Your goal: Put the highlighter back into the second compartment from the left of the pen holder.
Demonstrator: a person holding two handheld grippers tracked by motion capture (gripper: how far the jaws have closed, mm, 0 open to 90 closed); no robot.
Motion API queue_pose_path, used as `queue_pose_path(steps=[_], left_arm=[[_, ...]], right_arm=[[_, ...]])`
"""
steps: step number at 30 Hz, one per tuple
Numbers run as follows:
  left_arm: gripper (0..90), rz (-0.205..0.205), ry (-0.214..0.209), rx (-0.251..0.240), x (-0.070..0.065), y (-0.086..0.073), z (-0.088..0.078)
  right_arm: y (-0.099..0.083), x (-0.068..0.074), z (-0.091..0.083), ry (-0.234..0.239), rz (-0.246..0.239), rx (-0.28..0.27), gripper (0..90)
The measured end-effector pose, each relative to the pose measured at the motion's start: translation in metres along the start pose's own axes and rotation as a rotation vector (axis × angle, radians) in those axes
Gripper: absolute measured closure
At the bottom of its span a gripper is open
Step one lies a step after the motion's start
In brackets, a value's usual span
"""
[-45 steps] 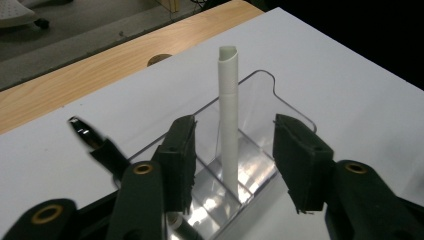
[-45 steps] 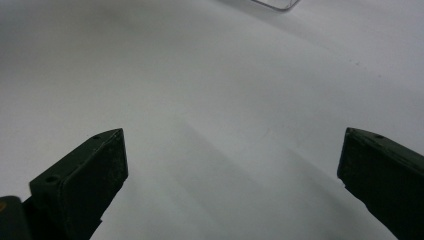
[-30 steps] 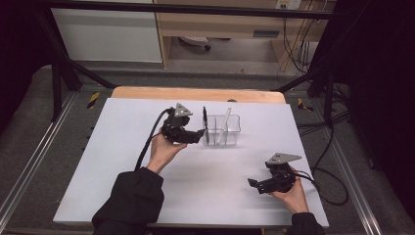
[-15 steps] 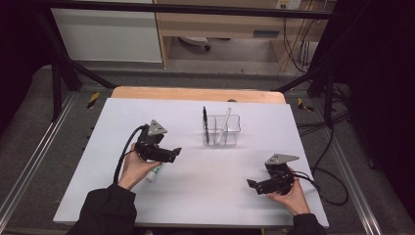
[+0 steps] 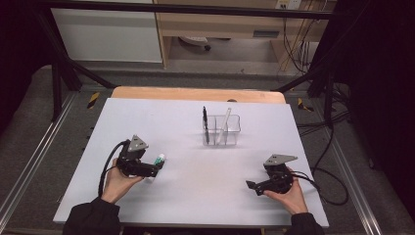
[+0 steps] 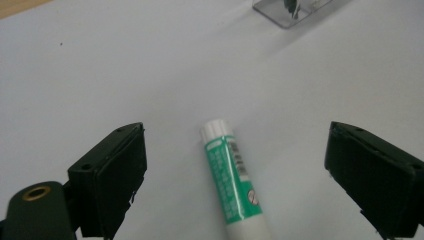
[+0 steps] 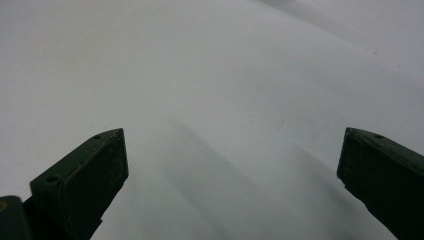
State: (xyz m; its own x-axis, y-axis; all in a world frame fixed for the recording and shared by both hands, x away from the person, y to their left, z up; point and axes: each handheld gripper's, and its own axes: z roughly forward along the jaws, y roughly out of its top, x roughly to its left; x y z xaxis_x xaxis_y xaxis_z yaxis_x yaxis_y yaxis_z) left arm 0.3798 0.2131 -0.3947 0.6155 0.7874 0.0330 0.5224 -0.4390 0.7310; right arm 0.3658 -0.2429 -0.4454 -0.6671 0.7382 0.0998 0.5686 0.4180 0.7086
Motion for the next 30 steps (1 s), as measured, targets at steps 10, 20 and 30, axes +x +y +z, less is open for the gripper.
queue_pose_path(steps=[10, 20, 30], left_arm=[[9.8, -0.025, 0.004, 0.022, 0.001, -0.019, -0.002], [13.8, -0.052, -0.001, 0.07, -0.002, -0.036, 0.005], [24.4, -0.073, -0.02, 0.109, -0.006, -0.04, 0.014]], right_arm=[[0.0, 0.0, 0.001, -0.005, -0.008, 0.003, 0.7], [-0.001, 0.0, 0.001, -0.004, -0.005, 0.009, 0.7], [-0.001, 0.0, 0.001, -0.001, -0.001, 0.011, 0.7]])
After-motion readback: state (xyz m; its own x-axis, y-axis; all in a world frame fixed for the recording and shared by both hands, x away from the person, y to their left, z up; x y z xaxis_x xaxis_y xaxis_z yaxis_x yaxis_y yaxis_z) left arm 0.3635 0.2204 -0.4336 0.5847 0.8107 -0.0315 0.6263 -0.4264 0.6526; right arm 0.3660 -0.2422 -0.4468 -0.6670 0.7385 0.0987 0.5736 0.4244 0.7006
